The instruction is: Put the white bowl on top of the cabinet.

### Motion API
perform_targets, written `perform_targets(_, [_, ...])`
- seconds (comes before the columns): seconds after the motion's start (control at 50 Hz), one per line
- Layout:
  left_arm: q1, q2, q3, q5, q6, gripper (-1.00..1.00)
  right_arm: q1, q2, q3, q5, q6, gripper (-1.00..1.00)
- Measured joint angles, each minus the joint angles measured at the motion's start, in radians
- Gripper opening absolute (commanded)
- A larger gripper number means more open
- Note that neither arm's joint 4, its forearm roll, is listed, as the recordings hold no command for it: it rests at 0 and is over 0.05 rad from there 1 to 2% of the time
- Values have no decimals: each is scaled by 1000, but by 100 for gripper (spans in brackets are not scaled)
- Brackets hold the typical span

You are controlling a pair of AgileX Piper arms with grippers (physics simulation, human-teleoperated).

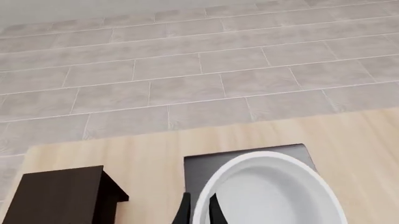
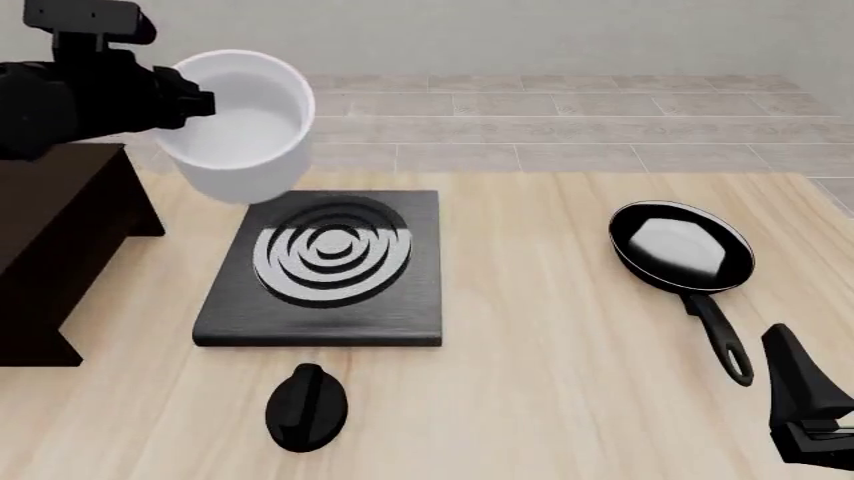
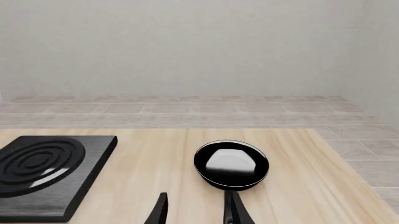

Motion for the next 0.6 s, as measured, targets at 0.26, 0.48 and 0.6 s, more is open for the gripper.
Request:
perform_targets(0.26, [49,11,-8,4,9,-100,0,0,0,0,0,100])
perform_targets(0.48, [96,19,4,-7,3,-100,0,0,0,0,0,100])
perform_targets(0.6, [124,22,11,-13,0,-100,0,0,0,0,0,100])
